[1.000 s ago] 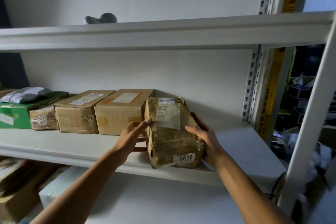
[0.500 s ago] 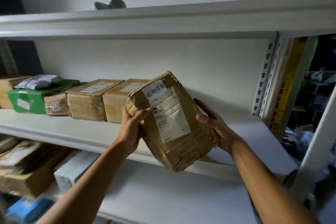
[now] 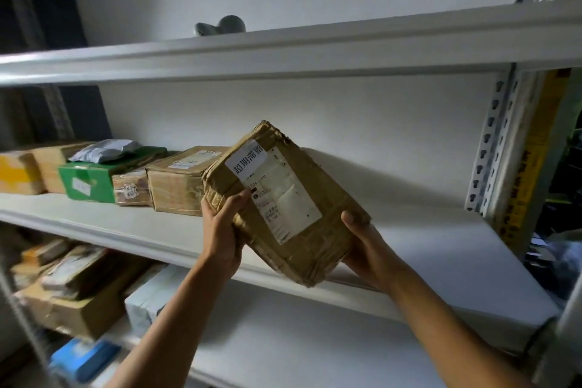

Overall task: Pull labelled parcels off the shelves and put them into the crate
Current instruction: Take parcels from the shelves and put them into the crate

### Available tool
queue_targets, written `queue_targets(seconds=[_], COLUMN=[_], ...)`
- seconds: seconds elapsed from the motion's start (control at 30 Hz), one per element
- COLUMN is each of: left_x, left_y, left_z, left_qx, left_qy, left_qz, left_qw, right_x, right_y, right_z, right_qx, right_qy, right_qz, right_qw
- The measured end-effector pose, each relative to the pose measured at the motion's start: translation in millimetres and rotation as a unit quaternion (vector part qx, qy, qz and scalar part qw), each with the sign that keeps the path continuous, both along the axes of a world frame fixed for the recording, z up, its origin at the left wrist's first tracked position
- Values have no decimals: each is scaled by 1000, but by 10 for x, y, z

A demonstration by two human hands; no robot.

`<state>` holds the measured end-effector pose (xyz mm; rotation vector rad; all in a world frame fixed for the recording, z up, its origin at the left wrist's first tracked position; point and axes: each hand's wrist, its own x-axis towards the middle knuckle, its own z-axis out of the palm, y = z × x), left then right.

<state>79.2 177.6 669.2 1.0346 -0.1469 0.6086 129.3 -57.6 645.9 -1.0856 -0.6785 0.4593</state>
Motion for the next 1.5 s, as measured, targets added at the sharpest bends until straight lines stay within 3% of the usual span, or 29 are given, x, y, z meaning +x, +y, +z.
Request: queue_targets(seconds=[0.17,0.3,0.37,0.53,0.73,0.93,1.1,1.27,1.5], left_x=[-203,-531,-779,-1598,-2792,-3849,-4584,-5157,-5893], left_y=[371,711,917,1560,2268,2595,2531,2129,1109], left_z=[-97,-171,-189,-182,-243,-403,-545,-597,-727], left_qx=[35,49,70,58,39,-25,-48,-105,-140], left_qy=[28,65,74,101,126,151,177,162,166], left_qz=[37,70,100,217,360,502,603,716,831], left_qw=[998,994,990,969,924,851,776,670,513], right_x=[-18,-179,-358,-843,-1616,-2387,-3013,-3763,-4839], right_y=[123,770,1231,2285,3486,4425,5003,5241,4786], right_z=[24,342,320,168,61,-108,-170,-245,-334], right_qx=[13,-127,-128,-81,-110,-132,-130,-125,-125], right_qy=[-26,-120,-134,-86,-39,-62,-98,-121,-140], right_qz=[86,50,45,95,217,367,496,613,750], right_qw=[996,983,982,988,969,919,853,771,634])
